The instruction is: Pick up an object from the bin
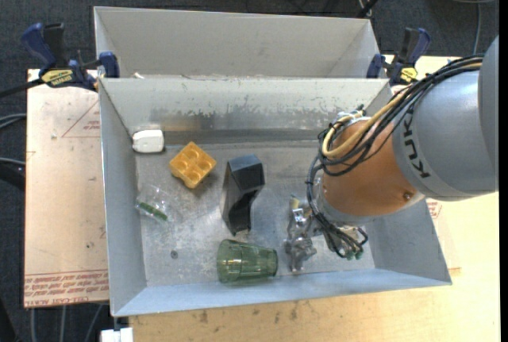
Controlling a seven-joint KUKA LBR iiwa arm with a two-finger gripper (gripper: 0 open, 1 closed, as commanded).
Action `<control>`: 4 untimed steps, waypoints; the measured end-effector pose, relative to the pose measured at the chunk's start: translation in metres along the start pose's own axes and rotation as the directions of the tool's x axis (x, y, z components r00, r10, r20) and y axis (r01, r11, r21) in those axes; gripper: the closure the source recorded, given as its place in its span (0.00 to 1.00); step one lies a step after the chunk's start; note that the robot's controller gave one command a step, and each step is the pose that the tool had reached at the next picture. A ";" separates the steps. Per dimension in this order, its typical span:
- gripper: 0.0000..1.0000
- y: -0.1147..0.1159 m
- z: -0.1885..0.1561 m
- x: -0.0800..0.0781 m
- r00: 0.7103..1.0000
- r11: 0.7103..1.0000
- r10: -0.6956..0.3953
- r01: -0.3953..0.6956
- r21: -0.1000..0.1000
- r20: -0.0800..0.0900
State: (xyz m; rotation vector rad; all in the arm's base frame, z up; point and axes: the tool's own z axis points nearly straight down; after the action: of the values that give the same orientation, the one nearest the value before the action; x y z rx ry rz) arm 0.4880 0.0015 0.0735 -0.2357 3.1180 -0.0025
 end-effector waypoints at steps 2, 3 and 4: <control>0.00 0.001 -0.001 -0.003 1.000 1.000 0.000 0.000 -0.001 0.013; 0.00 0.048 -0.001 -0.011 1.000 1.000 -0.020 0.020 0.003 0.014; 0.00 0.092 -0.002 -0.017 1.000 1.000 -0.027 0.027 0.000 0.014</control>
Offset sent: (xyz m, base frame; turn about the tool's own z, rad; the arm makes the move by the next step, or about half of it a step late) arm 0.0000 0.0000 0.0000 0.0000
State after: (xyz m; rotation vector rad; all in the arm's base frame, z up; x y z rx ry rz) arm 0.4908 0.0951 0.0751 -0.2772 3.1007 -0.0008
